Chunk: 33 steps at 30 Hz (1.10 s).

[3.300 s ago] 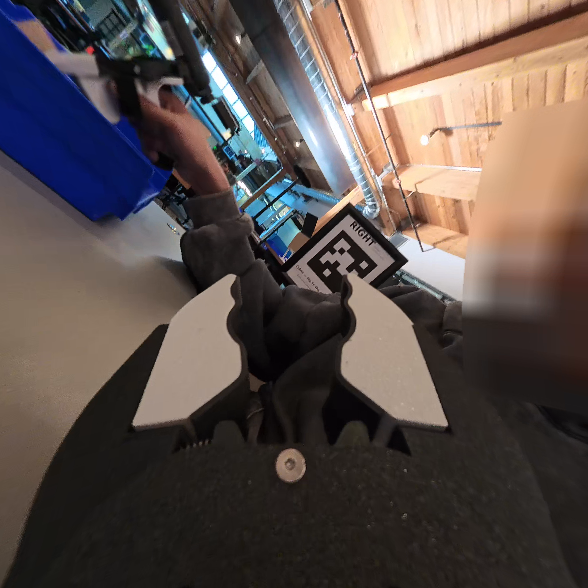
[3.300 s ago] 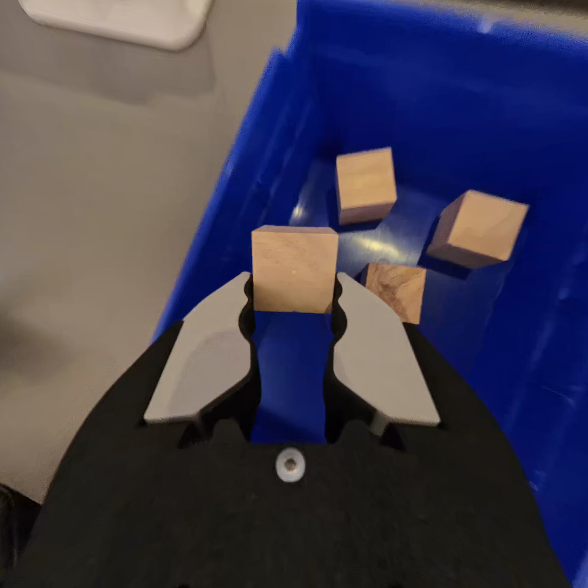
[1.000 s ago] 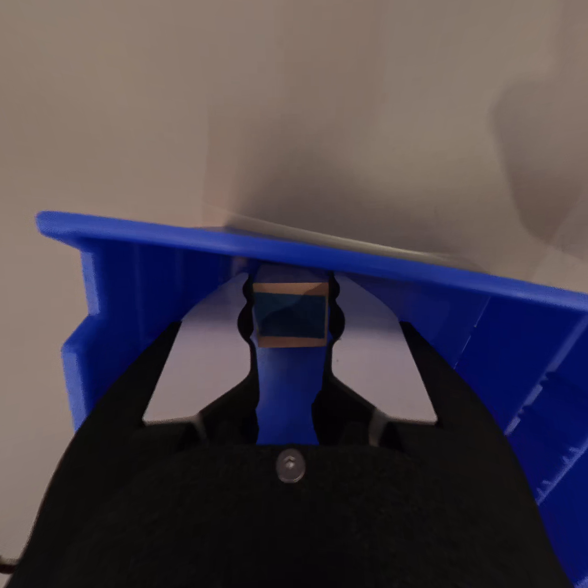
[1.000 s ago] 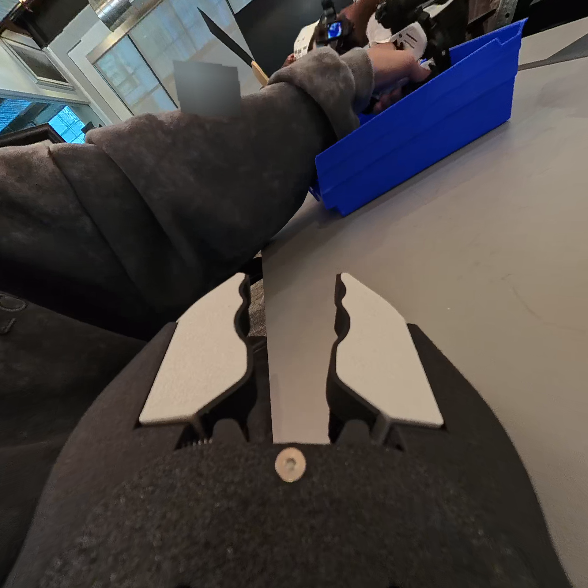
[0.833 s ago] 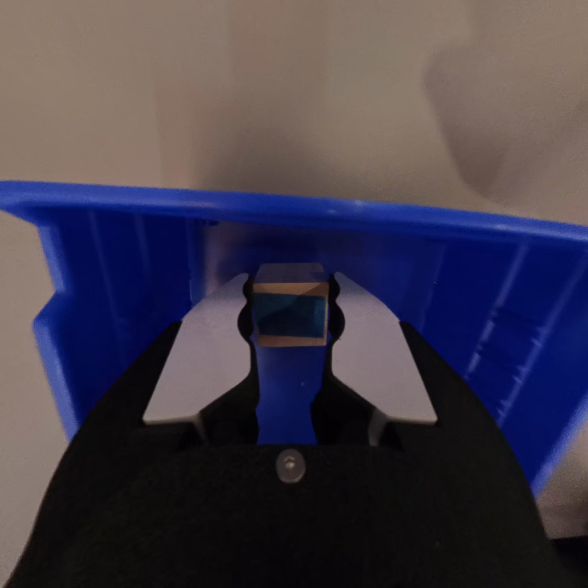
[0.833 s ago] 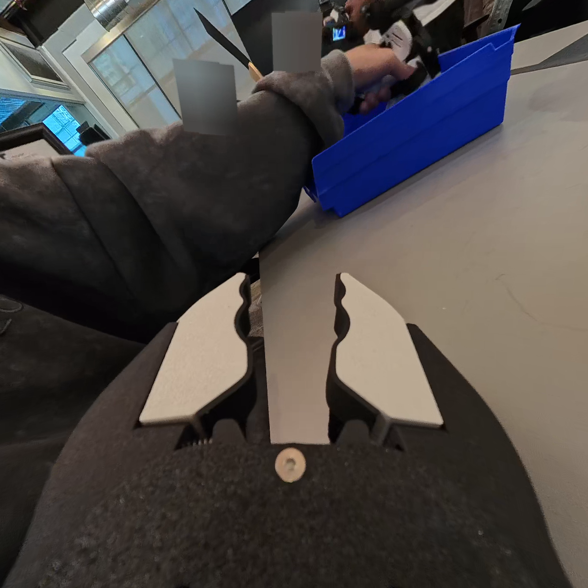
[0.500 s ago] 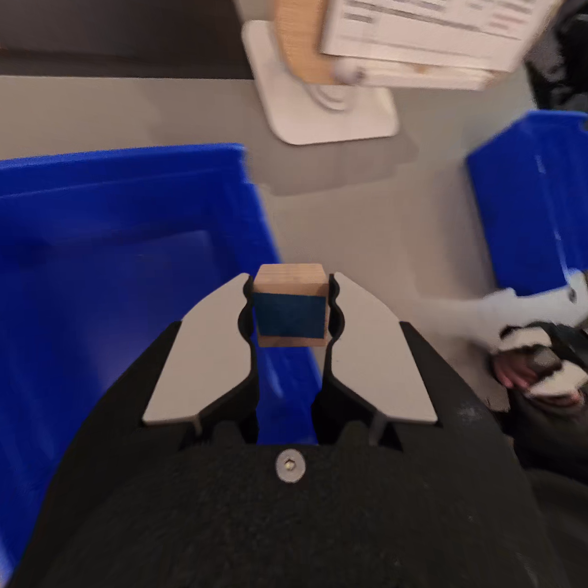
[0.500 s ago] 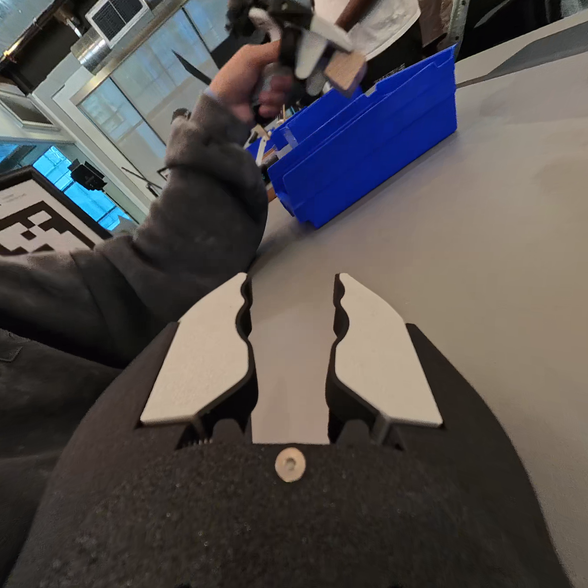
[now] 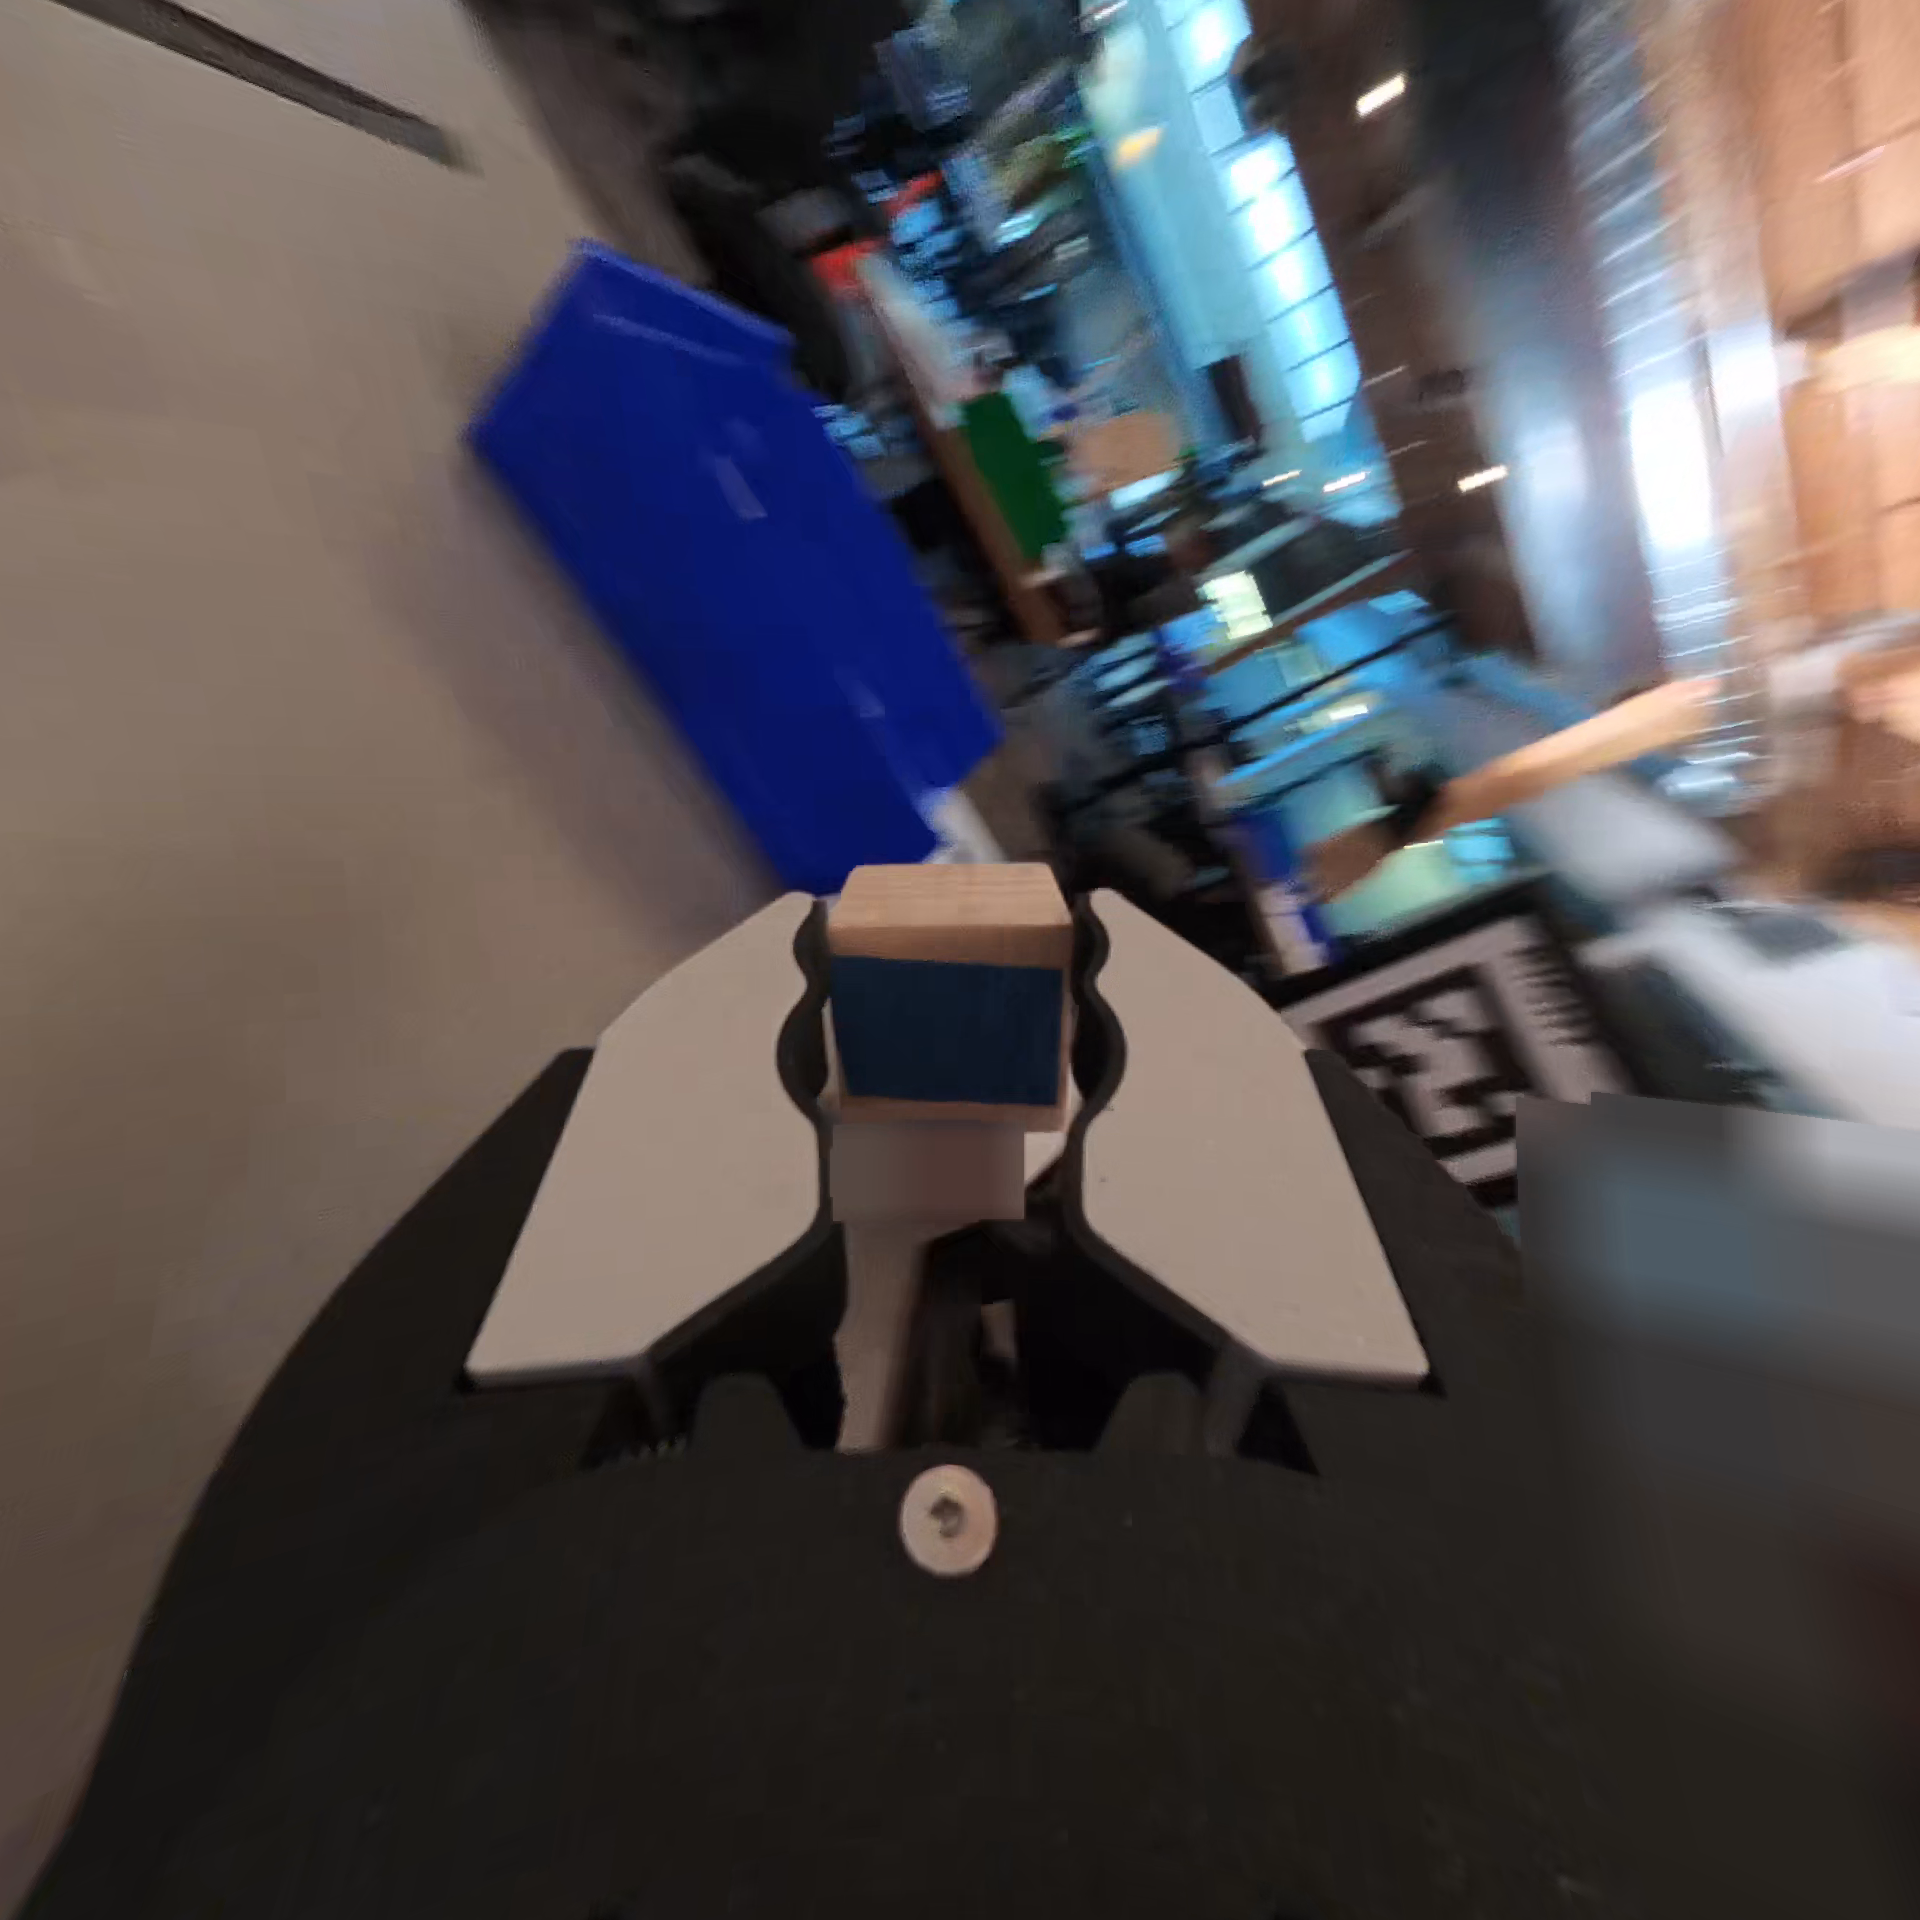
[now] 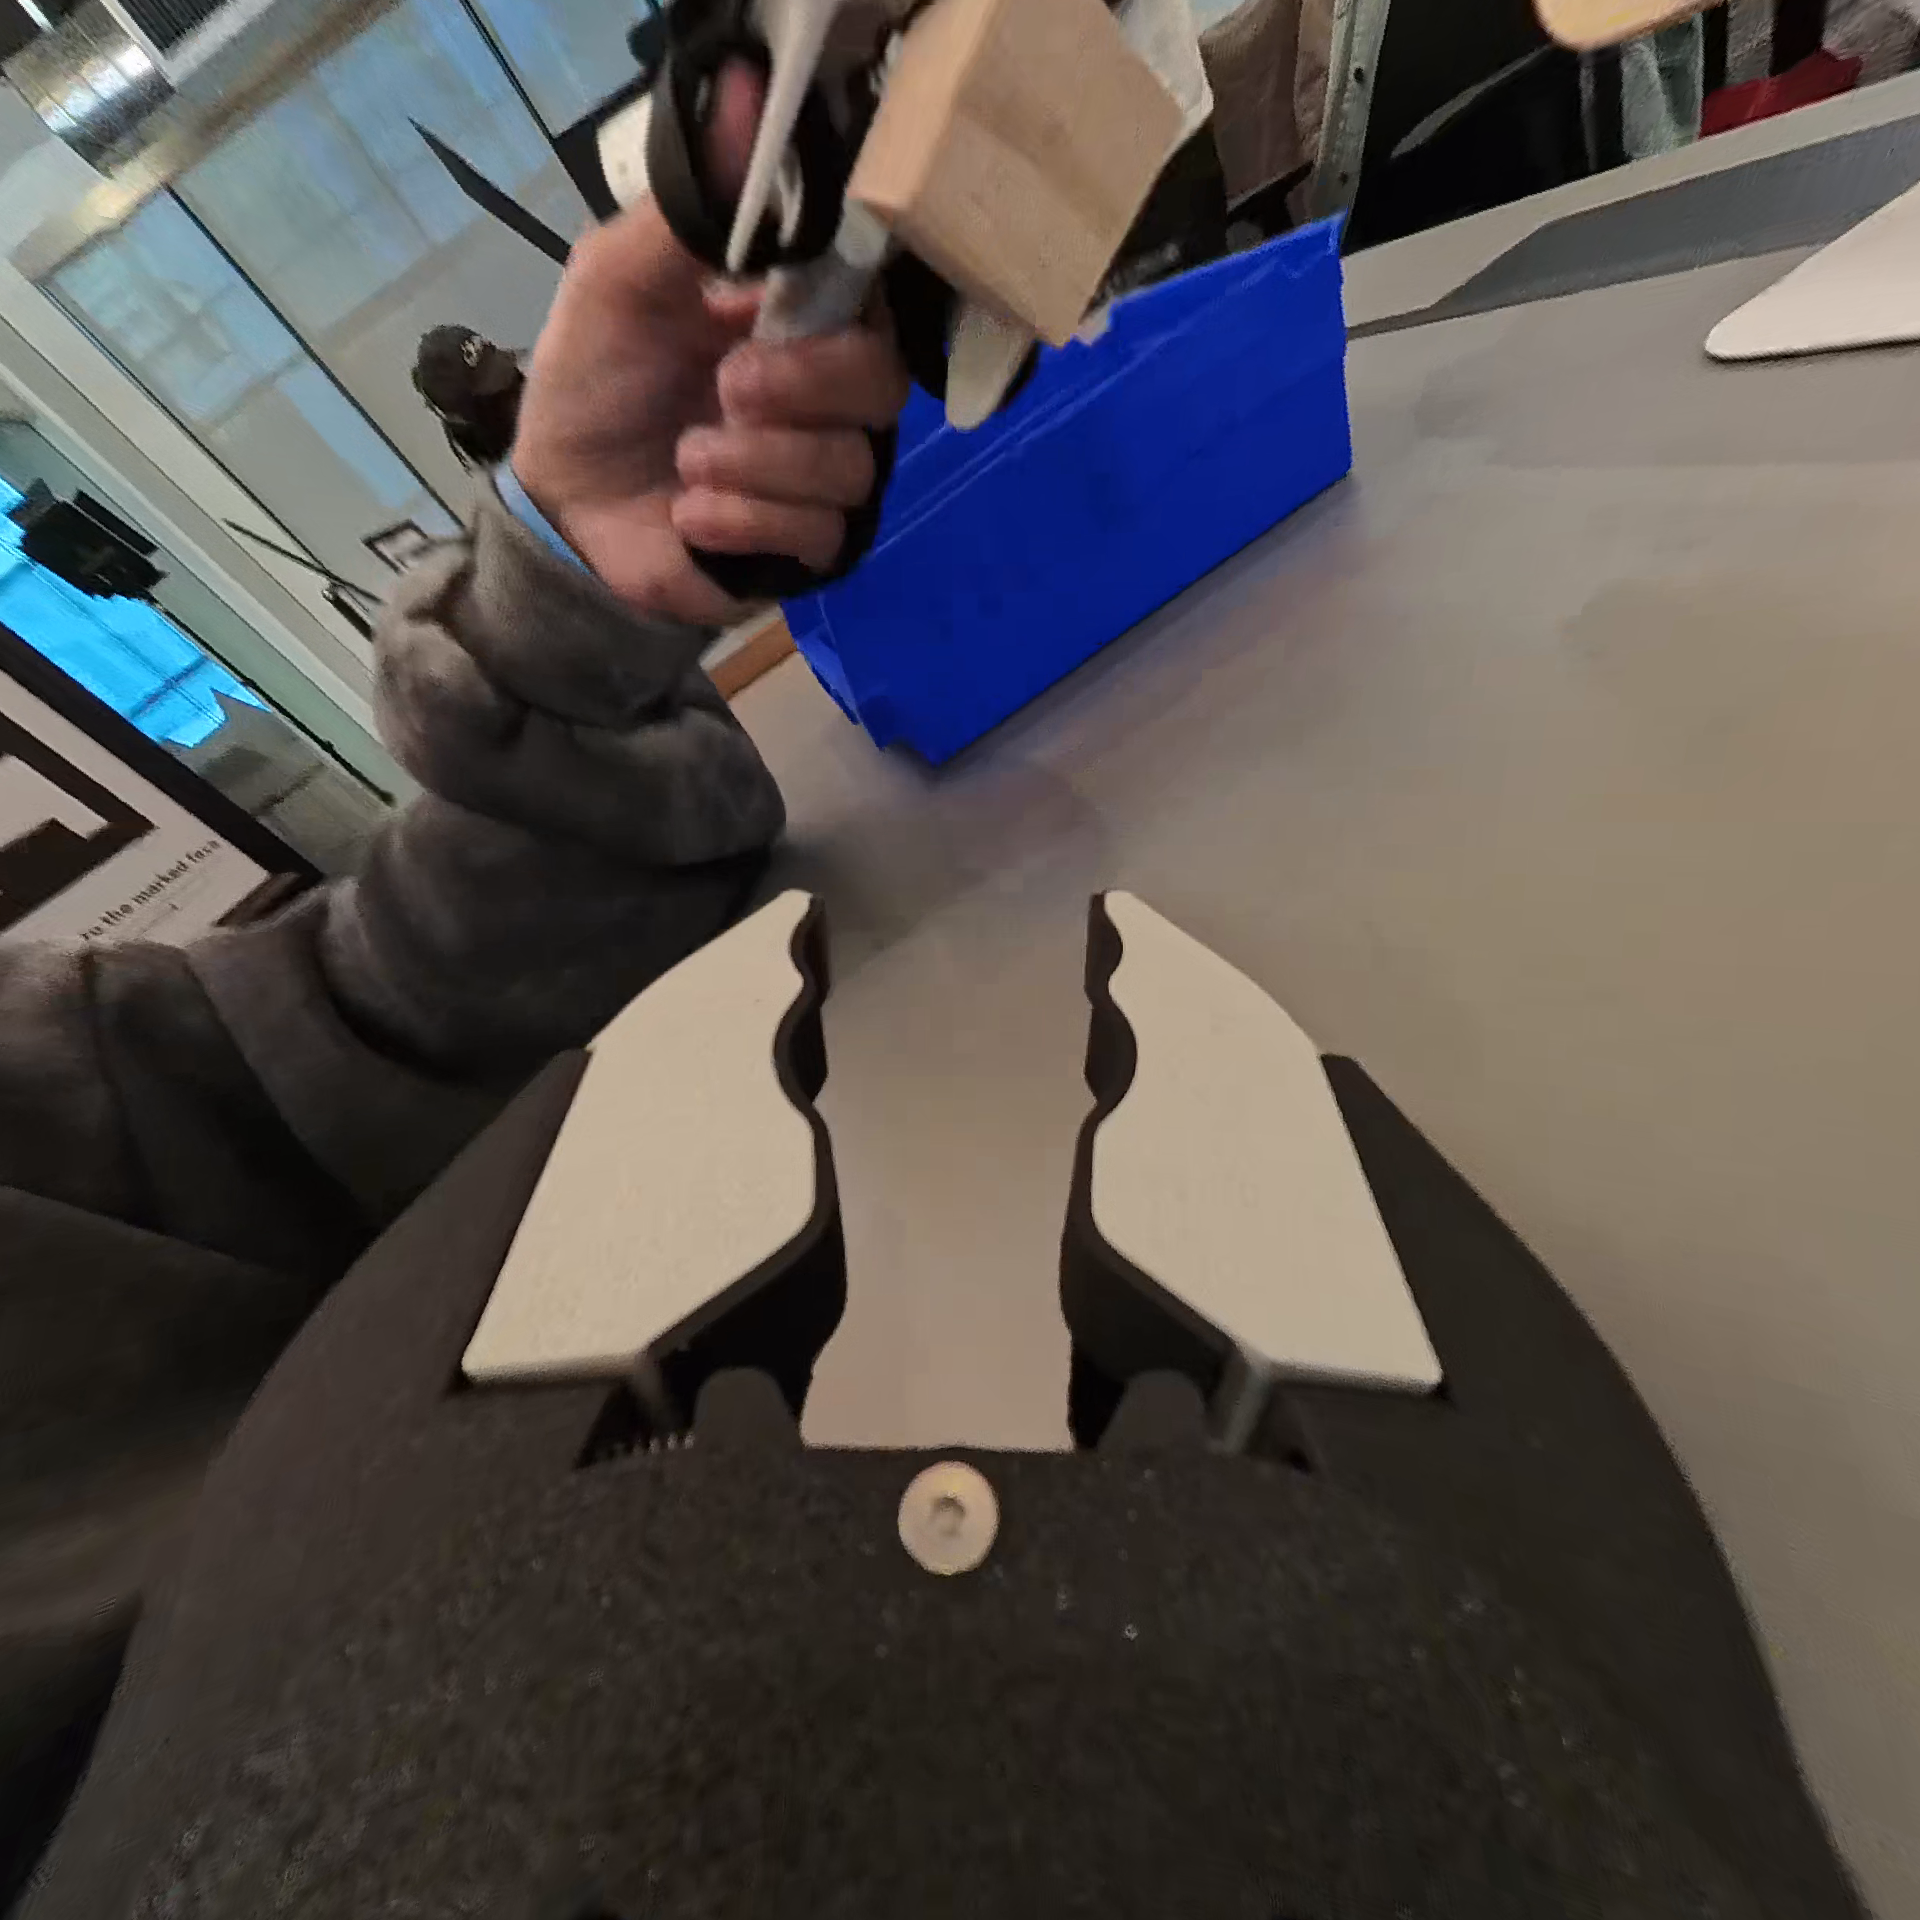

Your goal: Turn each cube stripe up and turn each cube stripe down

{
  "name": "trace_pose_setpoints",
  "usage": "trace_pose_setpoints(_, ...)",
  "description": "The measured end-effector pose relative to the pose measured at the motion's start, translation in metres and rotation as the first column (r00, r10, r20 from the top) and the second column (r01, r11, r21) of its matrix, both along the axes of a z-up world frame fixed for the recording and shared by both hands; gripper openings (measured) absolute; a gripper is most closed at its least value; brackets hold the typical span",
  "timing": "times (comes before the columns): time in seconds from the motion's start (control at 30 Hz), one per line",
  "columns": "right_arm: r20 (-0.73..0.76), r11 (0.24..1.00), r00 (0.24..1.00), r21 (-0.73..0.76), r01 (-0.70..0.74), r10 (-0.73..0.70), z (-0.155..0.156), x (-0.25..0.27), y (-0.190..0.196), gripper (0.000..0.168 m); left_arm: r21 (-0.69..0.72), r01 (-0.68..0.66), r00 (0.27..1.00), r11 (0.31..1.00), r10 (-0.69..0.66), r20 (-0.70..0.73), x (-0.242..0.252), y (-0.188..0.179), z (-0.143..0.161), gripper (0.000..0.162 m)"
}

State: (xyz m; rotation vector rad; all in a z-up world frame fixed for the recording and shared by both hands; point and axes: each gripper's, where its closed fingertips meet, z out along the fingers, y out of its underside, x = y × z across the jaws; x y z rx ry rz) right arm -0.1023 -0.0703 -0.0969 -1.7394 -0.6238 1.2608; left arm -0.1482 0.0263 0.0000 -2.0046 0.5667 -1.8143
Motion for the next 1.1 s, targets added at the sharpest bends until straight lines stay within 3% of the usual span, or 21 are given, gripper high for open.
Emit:
trace_pose_setpoints(0.13, -0.138, 0.995, 0.989, -0.082, -0.062, 0.050, 0.045, -0.011, 0.014, 0.056, -0.160, 0.121, 0.933, 0.980, -0.057, 0.356, 0.006, -0.007, 0.030, 0.043)
trace_pose_setpoints(0.23, -0.218, 0.970, 0.971, -0.193, -0.146, 0.103, 0.076, -0.021, 0.025, 0.067, -0.213, 0.187, 0.885, 0.959, -0.070, 0.460, 0.008, -0.010, 0.036, 0.043)
trace_pose_setpoints(0.3, -0.261, 0.945, 0.959, -0.269, -0.184, 0.113, 0.091, -0.028, 0.036, 0.075, -0.200, 0.157, 0.906, 0.967, -0.060, 0.420, 0.012, -0.009, 0.029, 0.043)
trace_pose_setpoints(0.4, -0.359, 0.929, 0.931, -0.317, -0.190, 0.067, 0.110, -0.033, 0.058, 0.072, -0.165, 0.100, 0.924, 0.981, -0.030, 0.380, 0.015, -0.006, 0.026, 0.043)
trace_pose_setpoints(0.57, -0.371, 0.906, 0.928, -0.376, -0.193, 0.043, 0.097, -0.045, 0.074, 0.069, -0.041, -0.012, 0.985, 0.999, 0.019, 0.173, 0.023, -0.003, 0.007, 0.043)
trace_pose_setpoints(0.63, -0.341, 0.894, 0.938, -0.402, -0.198, 0.054, 0.085, -0.046, 0.074, 0.045, -0.017, -0.019, 0.988, 1.000, 0.022, 0.153, 0.028, -0.005, 0.006, 0.043)
trace_pose_setpoints(0.8, -0.370, 0.895, 0.929, -0.408, -0.180, 0.018, 0.083, -0.036, 0.079, 0.045, 0.026, -0.020, 0.994, 0.999, 0.017, 0.107, 0.030, -0.005, 0.002, 0.045)
trace_pose_setpoints(0.87, -0.362, 0.899, 0.932, -0.402, -0.173, 0.018, 0.085, -0.032, 0.078, 0.045, 0.045, -0.078, 0.991, 0.996, 0.073, 0.109, 0.018, 0.000, 0.007, 0.067)
trace_pose_setpoints(0.97, -0.352, 0.908, 0.936, -0.388, -0.160, 0.015, 0.090, -0.024, 0.076, 0.045, 0.107, -0.181, 0.981, 0.978, 0.172, 0.085, -0.013, -0.004, -0.005, 0.083)
trace_pose_setpoints(1.03, -0.320, 0.919, 0.947, -0.372, -0.131, 0.006, 0.091, -0.016, 0.077, 0.045, 0.127, -0.234, 0.970, 0.964, 0.223, 0.098, -0.026, -0.019, -0.025, 0.085)
trace_pose_setpoints(1.1, -0.308, 0.927, 0.951, -0.357, -0.113, -0.003, 0.095, -0.009, 0.078, 0.045, 0.102, -0.180, 0.977, 0.978, 0.166, 0.131, -0.022, -0.050, -0.048, 0.087)
